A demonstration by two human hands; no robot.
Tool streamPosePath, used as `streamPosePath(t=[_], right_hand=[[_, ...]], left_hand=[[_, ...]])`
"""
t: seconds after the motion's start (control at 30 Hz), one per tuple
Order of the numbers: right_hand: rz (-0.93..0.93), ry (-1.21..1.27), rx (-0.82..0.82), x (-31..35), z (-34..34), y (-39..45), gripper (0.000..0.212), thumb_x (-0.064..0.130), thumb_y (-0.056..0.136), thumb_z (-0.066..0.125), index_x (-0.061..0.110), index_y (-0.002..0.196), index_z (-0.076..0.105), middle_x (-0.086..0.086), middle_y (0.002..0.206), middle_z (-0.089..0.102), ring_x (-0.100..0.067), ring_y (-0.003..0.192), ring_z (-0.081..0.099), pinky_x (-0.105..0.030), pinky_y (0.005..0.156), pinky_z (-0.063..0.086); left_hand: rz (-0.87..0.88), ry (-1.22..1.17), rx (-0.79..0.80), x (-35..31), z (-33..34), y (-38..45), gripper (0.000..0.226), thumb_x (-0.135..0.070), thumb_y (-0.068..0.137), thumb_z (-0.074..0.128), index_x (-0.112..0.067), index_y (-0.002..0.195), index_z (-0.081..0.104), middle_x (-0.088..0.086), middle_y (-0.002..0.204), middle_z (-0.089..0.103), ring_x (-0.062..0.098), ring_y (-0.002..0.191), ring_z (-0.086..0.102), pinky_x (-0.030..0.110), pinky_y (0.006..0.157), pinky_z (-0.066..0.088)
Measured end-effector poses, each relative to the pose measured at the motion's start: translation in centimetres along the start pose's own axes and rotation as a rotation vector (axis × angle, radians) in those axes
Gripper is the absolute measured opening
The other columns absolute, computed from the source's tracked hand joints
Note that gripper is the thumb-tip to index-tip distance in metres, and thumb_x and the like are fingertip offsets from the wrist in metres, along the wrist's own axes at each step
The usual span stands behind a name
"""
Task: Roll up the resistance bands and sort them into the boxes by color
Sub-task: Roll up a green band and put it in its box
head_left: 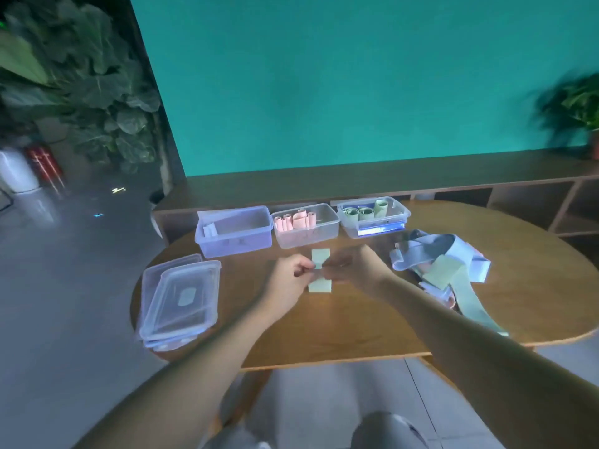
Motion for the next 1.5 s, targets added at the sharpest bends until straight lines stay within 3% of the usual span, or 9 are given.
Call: streamPosePath(t=[0.13,0.23,0.4,0.6,0.83,1.0,1.23,1.4,1.5], right_hand=[[0.137,0.014,0.105,-5.5,2.9,-4.7,0.008,0.011,0.079,0.081,0.019,0.079,0.079,-0.006,0.069,0.073,-0.019,0.064,0.059,-0.034,0.067,0.056],[0.169,0.005,0.135,-7.5,3.8,-7.2,0.004,0.018,0.080,0.082,0.022,0.079,0.080,-0.001,0.062,0.068,-0.014,0.058,0.049,-0.025,0.057,0.040],[0.136,0.062,0.083,-7.8,3.9,-8.1,0.011,0.023,0.074,0.089,0.020,0.081,0.082,0.003,0.060,0.067,-0.006,0.054,0.050,-0.018,0.055,0.038],[0.073,0.020,0.079,-8.5,4.3,-8.5,0.007,0.023,0.078,0.086,0.021,0.082,0.081,0.009,0.075,0.075,0.002,0.065,0.060,-0.011,0.062,0.042],[-0.017,-0.059,0.070,-9.2,4.4,-9.3,0.006,0.026,0.079,0.085,0.025,0.081,0.080,0.012,0.082,0.075,-0.003,0.077,0.067,-0.016,0.070,0.046],[-0.041,-0.150,0.054,-9.6,4.5,-9.0,0.006,0.029,0.080,0.084,0.028,0.079,0.078,0.012,0.079,0.070,-0.002,0.071,0.060,-0.015,0.064,0.040],[0.026,-0.193,0.116,-9.6,4.5,-8.2,0.009,0.031,0.078,0.085,0.032,0.074,0.076,0.022,0.067,0.066,0.002,0.062,0.056,-0.012,0.058,0.039],[0.145,-0.135,0.186,-9.8,4.4,-7.4,0.012,0.031,0.075,0.088,0.028,0.072,0.077,0.017,0.057,0.064,0.001,0.050,0.053,-0.013,0.049,0.041],[0.139,-0.105,0.179,-10.0,4.4,-7.1,0.013,0.029,0.072,0.089,0.025,0.071,0.076,0.012,0.058,0.064,-0.001,0.052,0.052,-0.018,0.051,0.044]], left_hand=[[-0.070,0.043,0.086,4.6,3.2,-5.0,0.008,-0.022,0.082,0.081,-0.023,0.090,0.079,-0.010,0.077,0.075,0.004,0.074,0.070,0.020,0.071,0.052],[-0.082,0.004,0.124,5.6,4.5,-7.6,0.006,-0.018,0.083,0.080,-0.019,0.089,0.079,-0.005,0.070,0.074,0.007,0.064,0.068,0.024,0.066,0.053],[-0.129,-0.048,0.060,6.8,4.8,-8.8,0.011,-0.021,0.081,0.084,-0.016,0.091,0.080,-0.002,0.073,0.075,0.018,0.068,0.071,0.026,0.068,0.055],[-0.106,-0.024,0.069,7.8,4.9,-8.8,0.007,-0.023,0.079,0.085,-0.021,0.084,0.082,-0.015,0.077,0.075,0.002,0.071,0.068,0.017,0.067,0.050],[-0.118,0.046,0.142,8.1,4.8,-8.6,0.002,-0.025,0.083,0.080,-0.026,0.083,0.081,-0.016,0.078,0.075,0.006,0.076,0.070,0.023,0.069,0.052],[-0.165,0.125,0.164,8.3,4.7,-8.5,0.004,-0.033,0.082,0.080,-0.030,0.082,0.080,-0.019,0.075,0.073,-0.001,0.073,0.067,0.018,0.063,0.051],[-0.252,0.146,0.237,9.0,4.7,-7.9,0.008,-0.040,0.080,0.082,-0.032,0.081,0.079,-0.016,0.076,0.074,0.004,0.073,0.068,0.028,0.067,0.056],[-0.286,0.127,0.254,9.1,4.9,-7.5,0.008,-0.035,0.081,0.082,-0.029,0.080,0.078,-0.011,0.069,0.072,0.006,0.060,0.066,0.017,0.050,0.048],[-0.265,0.100,0.253,9.1,4.9,-7.2,0.008,-0.030,0.080,0.083,-0.027,0.081,0.077,-0.006,0.071,0.071,0.006,0.055,0.063,0.013,0.048,0.042]])
Point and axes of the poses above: each hand's wrist, its own y-axis towards the middle knuckle, its own z-axis out of the palm, x = y × z, the point moved 6 cm from there along y, towards the middle knuckle
